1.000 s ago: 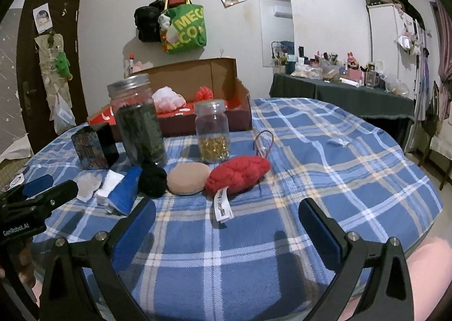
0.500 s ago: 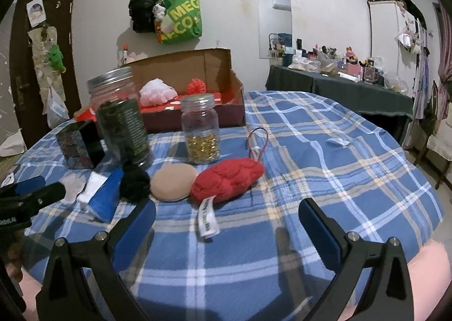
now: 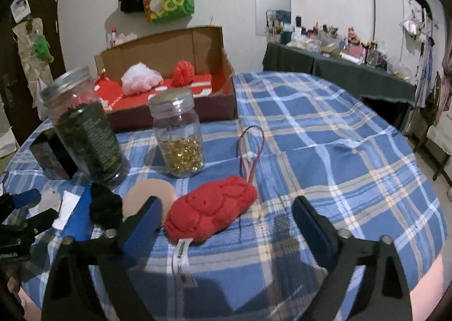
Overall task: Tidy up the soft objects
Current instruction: 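Grasp the red knitted pouch with the right gripper while the left grasps the white tissue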
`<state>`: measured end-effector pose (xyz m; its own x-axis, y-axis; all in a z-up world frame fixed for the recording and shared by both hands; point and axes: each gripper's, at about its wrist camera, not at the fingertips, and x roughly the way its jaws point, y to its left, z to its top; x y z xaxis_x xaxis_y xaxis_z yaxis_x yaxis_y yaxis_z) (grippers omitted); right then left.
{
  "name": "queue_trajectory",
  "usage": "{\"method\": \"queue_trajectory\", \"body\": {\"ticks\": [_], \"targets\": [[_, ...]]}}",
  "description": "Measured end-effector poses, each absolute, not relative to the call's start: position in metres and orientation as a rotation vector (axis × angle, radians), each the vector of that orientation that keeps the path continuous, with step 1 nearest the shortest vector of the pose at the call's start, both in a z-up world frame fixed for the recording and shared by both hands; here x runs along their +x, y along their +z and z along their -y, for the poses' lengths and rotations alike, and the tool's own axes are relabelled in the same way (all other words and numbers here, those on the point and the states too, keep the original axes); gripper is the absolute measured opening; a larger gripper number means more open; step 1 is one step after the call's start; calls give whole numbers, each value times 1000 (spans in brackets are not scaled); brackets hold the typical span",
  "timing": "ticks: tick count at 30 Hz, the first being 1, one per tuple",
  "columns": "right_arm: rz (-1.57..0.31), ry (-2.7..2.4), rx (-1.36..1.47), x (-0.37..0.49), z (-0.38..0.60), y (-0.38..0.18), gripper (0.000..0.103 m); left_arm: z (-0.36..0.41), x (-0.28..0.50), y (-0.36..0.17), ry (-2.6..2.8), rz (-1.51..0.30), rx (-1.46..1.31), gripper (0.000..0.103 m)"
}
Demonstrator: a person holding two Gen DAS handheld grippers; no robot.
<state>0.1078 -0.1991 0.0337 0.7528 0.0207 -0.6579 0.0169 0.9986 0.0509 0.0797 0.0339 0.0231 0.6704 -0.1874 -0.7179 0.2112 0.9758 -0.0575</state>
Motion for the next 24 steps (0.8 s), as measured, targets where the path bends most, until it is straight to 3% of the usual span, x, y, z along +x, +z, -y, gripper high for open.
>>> {"method": "queue_trajectory", "body": {"ticks": [3, 5, 6, 11, 24], "targets": [[-753, 75, 109, 115, 201, 28, 64, -32, 83, 19, -251, -831, 43, 52], [-754, 107, 129, 114, 200, 27, 56, -32, 81, 19, -271, -815, 49, 31], [-742, 115, 129, 112, 199, 29, 53, -32, 80, 20, -281, -813, 46, 28], [-693, 139, 138, 102, 199, 38, 45, -38, 79, 24, -306, -813, 9, 20], [-600, 225, 123, 79, 178, 64, 44, -35, 67, 46, -335, -747, -2, 19]]}}
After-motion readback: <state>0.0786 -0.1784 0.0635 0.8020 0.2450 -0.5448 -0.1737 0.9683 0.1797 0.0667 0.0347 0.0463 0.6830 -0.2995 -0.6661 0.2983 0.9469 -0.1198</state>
